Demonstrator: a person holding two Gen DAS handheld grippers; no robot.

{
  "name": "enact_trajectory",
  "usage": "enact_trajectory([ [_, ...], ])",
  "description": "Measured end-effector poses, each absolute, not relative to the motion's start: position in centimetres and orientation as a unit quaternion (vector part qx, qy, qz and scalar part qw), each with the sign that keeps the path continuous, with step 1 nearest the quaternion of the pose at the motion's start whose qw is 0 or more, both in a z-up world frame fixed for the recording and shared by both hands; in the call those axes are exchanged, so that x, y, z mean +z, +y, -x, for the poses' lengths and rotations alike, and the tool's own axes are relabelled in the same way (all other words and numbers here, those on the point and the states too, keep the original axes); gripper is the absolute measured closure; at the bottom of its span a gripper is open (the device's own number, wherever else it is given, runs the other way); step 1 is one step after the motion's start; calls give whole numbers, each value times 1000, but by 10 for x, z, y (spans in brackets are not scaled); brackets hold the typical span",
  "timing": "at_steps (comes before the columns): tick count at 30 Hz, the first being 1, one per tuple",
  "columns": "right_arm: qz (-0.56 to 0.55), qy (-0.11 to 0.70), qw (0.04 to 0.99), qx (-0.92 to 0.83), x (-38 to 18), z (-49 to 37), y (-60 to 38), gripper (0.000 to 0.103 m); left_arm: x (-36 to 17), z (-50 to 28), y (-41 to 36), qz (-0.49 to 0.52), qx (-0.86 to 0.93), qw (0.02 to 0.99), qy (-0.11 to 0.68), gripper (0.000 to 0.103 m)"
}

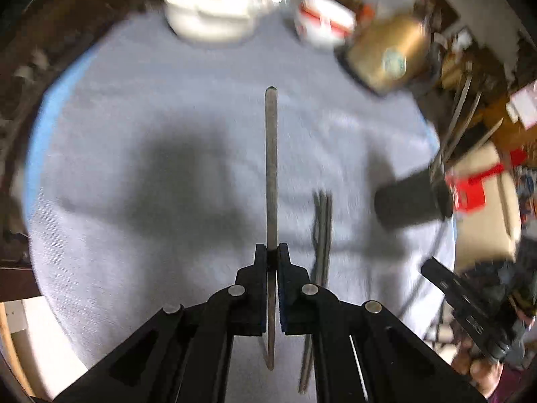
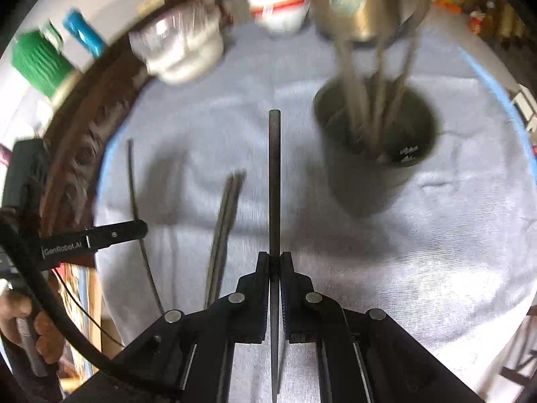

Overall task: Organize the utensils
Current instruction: 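Lift the held chopsticks with both grippers and carry them over the grey holder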

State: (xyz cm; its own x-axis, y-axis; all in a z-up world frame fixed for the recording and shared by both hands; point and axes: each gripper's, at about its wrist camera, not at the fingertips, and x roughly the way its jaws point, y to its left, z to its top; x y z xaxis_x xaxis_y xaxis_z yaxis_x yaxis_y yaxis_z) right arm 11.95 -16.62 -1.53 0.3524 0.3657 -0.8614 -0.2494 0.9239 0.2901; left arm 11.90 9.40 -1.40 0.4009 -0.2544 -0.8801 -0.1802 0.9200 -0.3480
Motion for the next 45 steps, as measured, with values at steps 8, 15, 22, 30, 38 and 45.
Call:
enact_trajectory([
  [8,-122,376,912,109,8,-76,-219,97,2,-69,105,215,28,875,433,98],
  [15,-154,295,941,64,23,-78,-255,97,6,-50,91,195,40,901,385,98],
  [22,-132,282,949,49,9,-63,-260,96,4,-33,82,172,45,921,346,97],
  [30,-111,267,955,62,14,-34,-260,96,8,-18,86,175,44,924,336,97],
  [38,-133,273,951,64,15,-36,-272,96,14,-15,86,185,34,925,330,98],
  [45,-149,263,951,68,27,-37,-280,96,28,-13,86,200,23,927,315,98],
])
